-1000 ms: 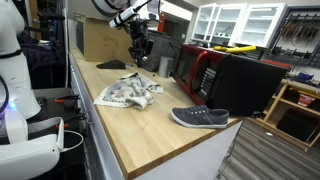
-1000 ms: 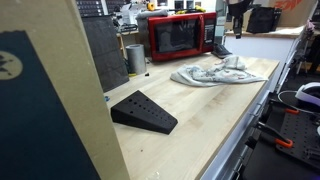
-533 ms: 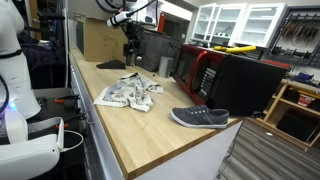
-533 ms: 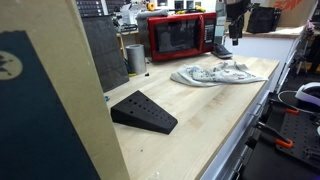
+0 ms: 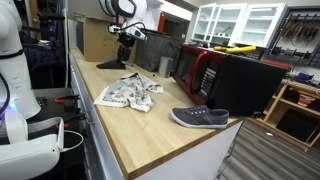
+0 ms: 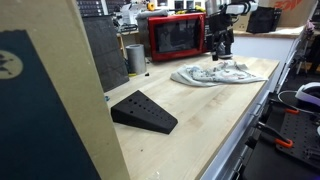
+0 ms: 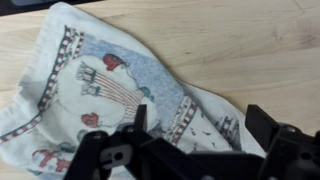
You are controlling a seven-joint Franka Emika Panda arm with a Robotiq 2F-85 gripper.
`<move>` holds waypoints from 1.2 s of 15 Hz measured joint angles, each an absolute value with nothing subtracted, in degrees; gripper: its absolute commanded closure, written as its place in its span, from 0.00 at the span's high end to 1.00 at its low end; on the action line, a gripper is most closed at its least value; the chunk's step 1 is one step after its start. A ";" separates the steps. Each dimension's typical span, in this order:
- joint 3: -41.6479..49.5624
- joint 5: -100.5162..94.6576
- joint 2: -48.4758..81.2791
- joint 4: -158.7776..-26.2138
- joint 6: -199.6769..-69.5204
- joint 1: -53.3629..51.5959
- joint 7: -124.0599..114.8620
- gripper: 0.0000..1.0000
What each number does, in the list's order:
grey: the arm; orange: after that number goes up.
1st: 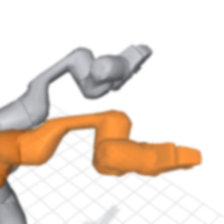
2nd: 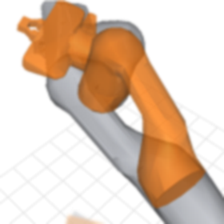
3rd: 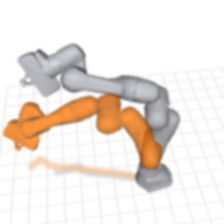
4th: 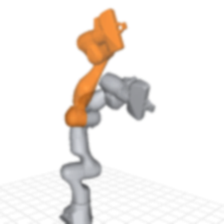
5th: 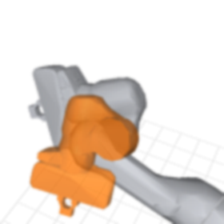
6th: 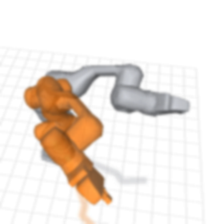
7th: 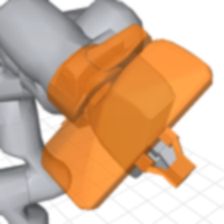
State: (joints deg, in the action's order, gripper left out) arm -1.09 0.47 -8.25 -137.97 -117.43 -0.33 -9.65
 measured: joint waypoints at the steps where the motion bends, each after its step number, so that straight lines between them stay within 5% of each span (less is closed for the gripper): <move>1: -1.41 2.76 -6.81 -137.13 -117.85 -0.70 -11.46 1.00; 18: -1.50 17.77 14.76 -118.58 -127.10 -1.25 -32.05 1.00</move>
